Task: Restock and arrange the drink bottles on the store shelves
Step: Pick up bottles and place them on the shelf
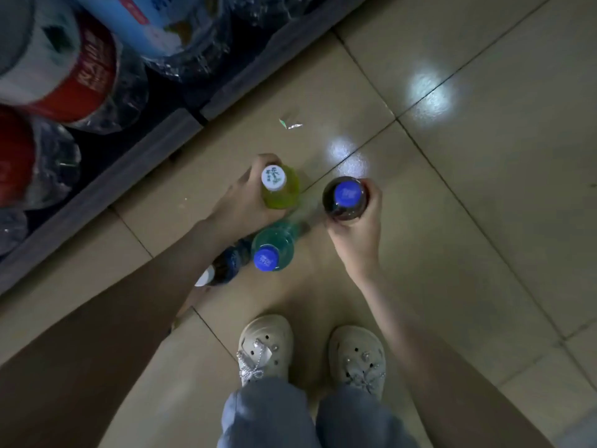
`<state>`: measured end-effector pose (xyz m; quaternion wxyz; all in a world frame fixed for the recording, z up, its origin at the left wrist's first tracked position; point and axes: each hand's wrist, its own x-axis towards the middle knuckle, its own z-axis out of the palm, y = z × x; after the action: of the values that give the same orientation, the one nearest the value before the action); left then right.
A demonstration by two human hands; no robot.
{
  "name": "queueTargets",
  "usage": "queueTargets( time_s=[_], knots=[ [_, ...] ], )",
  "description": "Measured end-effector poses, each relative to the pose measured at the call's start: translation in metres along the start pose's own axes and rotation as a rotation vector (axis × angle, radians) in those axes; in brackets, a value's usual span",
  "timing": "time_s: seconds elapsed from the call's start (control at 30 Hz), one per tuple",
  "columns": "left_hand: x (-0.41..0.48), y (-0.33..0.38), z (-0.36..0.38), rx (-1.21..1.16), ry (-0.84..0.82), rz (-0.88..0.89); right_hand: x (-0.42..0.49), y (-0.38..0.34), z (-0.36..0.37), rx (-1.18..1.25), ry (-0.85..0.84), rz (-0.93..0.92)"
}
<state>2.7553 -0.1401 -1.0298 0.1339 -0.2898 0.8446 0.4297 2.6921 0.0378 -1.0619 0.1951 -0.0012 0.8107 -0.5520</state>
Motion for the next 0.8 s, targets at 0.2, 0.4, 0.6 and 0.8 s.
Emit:
queueTargets(
  time_s=[0.2,0.4,0.6,0.8],
  knots=[
    [0.005,-0.012,-0.002,0.037,-0.235,0.071,-0.005,-0.002,-0.006,-0.065,-0.139,0.003],
    [-0.027,0.013,-0.053,0.099,-0.282,-0.042,-0.021,-0.077,-0.038,-0.199,-0.216,0.095],
    [-0.109,0.093,-0.149,-0.396,0.229,-0.214,-0.051,-0.199,-0.023,-0.232,-0.199,-0.123],
    [-0.210,0.144,-0.278,-0.333,0.781,-0.137,-0.105,-0.350,0.053,-0.162,-0.487,-0.414]
  ],
)
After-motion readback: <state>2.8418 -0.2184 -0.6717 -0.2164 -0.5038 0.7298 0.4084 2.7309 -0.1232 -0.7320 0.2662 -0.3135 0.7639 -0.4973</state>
